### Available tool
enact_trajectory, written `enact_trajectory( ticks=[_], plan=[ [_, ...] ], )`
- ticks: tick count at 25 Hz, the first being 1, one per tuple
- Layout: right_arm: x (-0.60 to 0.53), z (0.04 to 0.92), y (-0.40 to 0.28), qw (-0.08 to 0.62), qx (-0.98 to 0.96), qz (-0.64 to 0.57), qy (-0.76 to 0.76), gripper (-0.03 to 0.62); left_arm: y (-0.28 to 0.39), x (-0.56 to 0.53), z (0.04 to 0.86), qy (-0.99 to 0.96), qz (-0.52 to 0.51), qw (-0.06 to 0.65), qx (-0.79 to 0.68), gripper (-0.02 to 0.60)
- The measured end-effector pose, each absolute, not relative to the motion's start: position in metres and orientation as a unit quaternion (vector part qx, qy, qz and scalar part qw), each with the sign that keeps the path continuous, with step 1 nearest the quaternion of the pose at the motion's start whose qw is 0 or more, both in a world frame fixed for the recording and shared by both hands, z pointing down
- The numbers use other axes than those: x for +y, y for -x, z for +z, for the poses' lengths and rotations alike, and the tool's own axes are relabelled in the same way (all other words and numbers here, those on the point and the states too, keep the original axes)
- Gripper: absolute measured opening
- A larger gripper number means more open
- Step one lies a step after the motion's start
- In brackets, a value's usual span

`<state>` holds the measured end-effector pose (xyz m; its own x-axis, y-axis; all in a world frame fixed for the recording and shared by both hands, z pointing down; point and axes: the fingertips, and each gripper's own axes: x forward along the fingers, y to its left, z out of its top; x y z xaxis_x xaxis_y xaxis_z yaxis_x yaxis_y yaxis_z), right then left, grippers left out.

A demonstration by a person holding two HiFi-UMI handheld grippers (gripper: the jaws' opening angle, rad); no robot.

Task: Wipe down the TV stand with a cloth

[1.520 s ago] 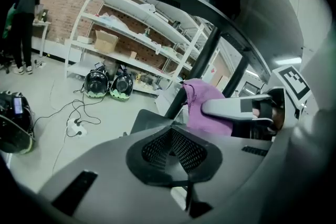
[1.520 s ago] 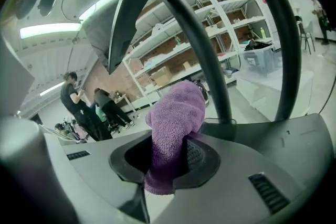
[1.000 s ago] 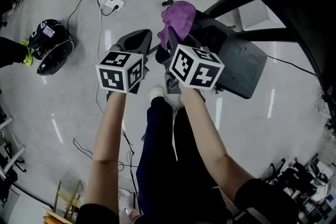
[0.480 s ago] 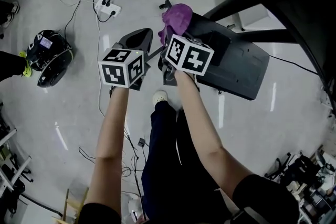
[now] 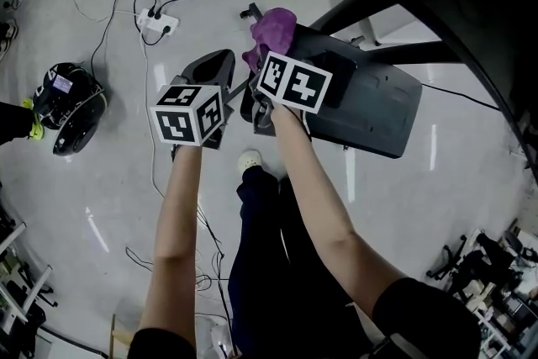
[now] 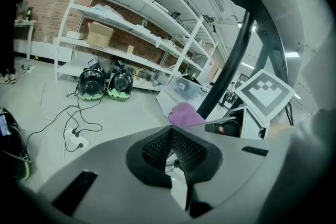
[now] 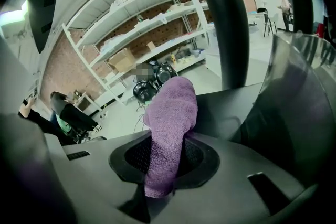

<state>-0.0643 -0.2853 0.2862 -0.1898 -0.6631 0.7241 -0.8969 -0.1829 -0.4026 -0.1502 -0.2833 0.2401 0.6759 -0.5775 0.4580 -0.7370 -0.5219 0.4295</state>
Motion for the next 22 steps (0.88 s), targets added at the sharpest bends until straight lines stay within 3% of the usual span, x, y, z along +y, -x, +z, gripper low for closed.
enact_trajectory(
  ticks=[14,22],
  plan=[
    [-0.271,0.286,0.025,0.108,-0.487,0.45,-0.741,0.089,0.151,-0.275,0.244,-0.863,0.148,0.305,-0.374,0.007],
    [-0.251,0.285,0.007,0.027,-0.35,0.45,-0.821,0.089,0.171,-0.278,0.24,-0.858,0.153,0.306,-0.384,0.006]
  ],
)
